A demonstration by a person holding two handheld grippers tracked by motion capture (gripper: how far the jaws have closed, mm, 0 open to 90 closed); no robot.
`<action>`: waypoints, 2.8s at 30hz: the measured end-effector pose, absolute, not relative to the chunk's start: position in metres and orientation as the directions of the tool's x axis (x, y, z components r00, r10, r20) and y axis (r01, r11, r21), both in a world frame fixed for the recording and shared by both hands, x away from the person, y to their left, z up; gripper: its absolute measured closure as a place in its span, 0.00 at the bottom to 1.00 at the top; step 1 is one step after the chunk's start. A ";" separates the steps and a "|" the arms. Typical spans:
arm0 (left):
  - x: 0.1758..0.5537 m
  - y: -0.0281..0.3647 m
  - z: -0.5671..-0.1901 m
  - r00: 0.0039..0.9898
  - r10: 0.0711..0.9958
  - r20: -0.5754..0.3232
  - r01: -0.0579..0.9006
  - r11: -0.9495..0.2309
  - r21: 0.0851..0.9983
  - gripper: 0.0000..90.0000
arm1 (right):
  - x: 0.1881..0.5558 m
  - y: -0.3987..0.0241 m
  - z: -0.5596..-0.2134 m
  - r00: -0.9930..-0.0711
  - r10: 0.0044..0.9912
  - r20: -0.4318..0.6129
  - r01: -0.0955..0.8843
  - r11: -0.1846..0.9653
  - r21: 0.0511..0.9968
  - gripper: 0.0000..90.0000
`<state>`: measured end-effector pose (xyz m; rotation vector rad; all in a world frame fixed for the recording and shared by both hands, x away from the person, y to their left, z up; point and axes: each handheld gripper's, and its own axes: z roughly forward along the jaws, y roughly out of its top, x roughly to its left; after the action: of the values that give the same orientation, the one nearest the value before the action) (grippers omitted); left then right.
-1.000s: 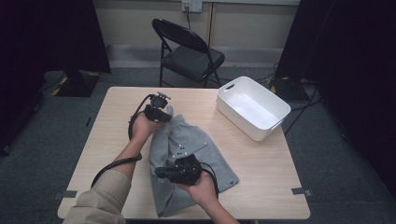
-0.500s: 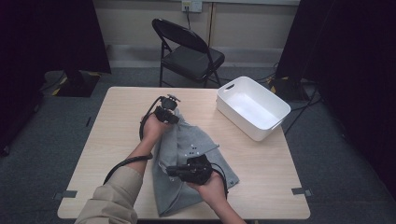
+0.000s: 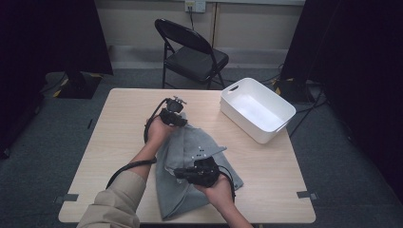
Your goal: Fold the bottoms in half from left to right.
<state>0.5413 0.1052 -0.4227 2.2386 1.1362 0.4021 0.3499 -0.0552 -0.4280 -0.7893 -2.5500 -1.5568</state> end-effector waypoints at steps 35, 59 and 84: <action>0.528 0.104 -0.413 0.574 0.817 -0.056 0.671 -0.430 0.603 0.98 | 0.347 -0.070 -0.416 -0.868 0.423 0.261 0.429 0.371 0.824 0.96; 0.541 0.068 -0.406 0.591 0.807 -0.009 0.641 -0.463 0.612 0.98 | 0.342 -0.114 -0.407 -0.845 0.467 0.260 0.442 0.338 0.831 0.96; 0.550 0.038 -0.425 0.603 0.797 0.035 0.625 -0.499 0.601 0.98 | 0.340 -0.180 -0.443 -0.747 0.617 0.248 0.510 0.291 0.809 0.94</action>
<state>0.5499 0.0377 -0.4247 2.2878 1.1207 0.4183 0.3403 -0.1803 -0.4432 -1.1457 -2.6123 -1.5650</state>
